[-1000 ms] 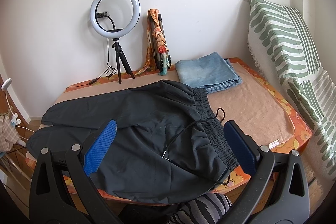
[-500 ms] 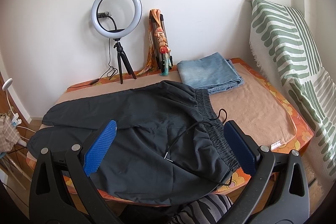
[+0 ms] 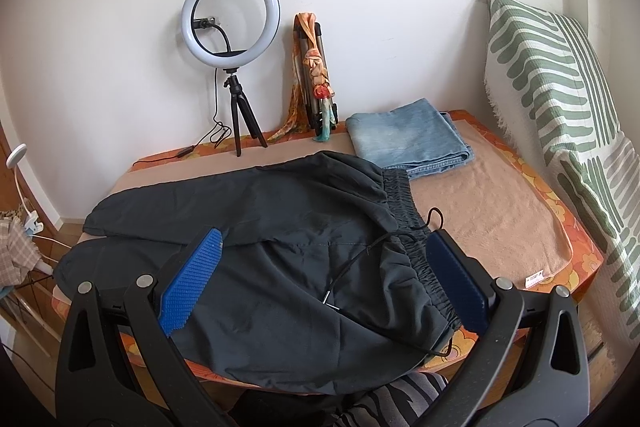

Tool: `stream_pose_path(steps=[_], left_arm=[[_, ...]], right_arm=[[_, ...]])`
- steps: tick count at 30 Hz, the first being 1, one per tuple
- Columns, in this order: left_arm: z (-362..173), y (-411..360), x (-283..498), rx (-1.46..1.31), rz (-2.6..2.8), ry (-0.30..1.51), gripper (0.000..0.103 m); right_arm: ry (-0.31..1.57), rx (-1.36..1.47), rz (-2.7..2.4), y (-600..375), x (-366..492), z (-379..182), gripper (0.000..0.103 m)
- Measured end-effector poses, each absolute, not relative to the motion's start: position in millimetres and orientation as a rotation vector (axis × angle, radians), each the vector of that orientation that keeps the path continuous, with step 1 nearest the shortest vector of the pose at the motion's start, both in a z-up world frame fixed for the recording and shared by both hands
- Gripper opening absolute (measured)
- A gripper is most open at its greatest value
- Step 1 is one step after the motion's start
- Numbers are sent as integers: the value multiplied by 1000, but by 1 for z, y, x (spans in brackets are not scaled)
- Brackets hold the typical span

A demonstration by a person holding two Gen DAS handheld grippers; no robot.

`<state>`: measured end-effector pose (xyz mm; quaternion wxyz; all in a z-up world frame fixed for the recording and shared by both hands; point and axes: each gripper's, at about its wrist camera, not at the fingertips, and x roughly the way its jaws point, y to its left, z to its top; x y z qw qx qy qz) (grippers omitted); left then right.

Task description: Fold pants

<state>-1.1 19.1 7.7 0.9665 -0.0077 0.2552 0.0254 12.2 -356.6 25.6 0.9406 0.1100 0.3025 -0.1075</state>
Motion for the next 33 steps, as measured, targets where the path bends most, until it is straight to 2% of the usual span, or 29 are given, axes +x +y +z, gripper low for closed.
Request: stream_pose_path(steps=[18,28,30,33], left_arm=[[-40,109,23,-81,105,584,96],[-104,177,45,-152,177,726,69],[-113,183,49,-149,174,745,66],[-128,188,56,-132,166,779,61]], right_arm=[[633,183,31,-332,38,9,103],[844,-109,279,-250,55,-51,102],[880,-191,327,-232,53,-65,94],[955,-264,394,-212,53,-90,89]])
